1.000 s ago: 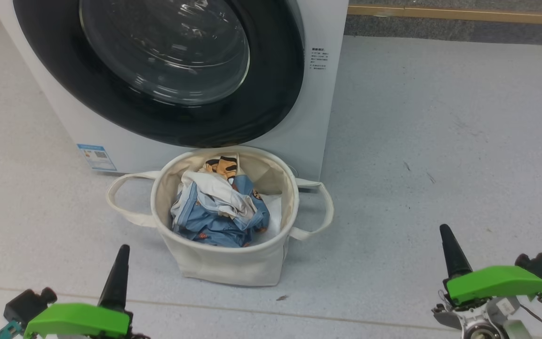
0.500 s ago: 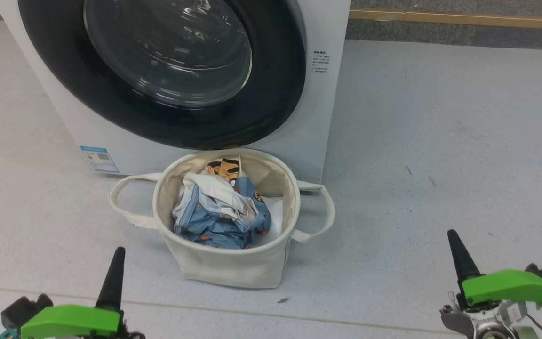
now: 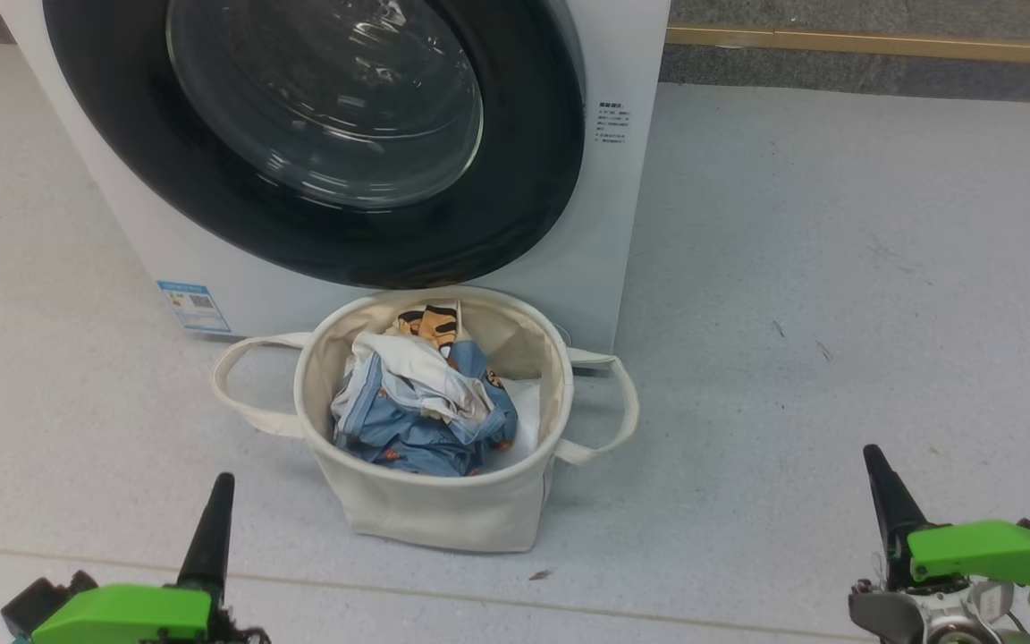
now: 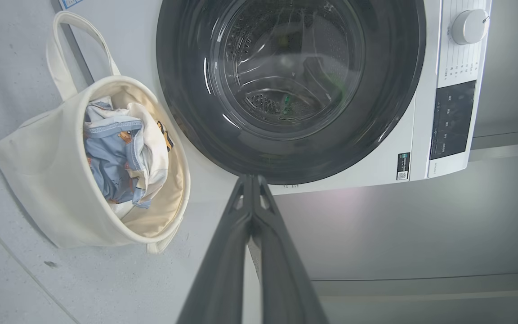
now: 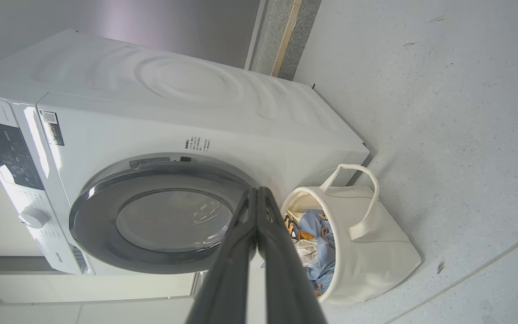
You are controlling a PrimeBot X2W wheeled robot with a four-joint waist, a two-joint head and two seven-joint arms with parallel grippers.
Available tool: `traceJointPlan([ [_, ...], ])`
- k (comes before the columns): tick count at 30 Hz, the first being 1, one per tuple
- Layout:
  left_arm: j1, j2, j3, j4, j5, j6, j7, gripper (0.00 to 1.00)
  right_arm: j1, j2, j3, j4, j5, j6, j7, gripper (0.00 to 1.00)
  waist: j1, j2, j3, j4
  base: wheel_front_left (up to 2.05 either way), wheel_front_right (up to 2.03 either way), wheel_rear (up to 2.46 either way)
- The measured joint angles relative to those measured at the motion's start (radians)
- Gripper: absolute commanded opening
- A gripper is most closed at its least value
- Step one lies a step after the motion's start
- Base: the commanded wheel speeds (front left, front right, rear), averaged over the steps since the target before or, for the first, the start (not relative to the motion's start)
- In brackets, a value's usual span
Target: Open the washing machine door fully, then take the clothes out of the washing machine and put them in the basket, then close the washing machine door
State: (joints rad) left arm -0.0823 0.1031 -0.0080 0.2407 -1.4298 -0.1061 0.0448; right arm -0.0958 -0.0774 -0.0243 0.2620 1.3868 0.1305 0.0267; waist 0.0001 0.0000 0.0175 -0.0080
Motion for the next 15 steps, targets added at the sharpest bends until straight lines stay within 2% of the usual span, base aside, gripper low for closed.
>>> traceJointPlan([
  [15,0.0,-0.033,0.051,0.022,-0.114,-0.009,0.039,0.0,0.001,0.003,-0.045,0.007,0.153,0.0,0.034,0.0,0.0,0.0,-0.009,0.005,0.0,0.0,0.0],
])
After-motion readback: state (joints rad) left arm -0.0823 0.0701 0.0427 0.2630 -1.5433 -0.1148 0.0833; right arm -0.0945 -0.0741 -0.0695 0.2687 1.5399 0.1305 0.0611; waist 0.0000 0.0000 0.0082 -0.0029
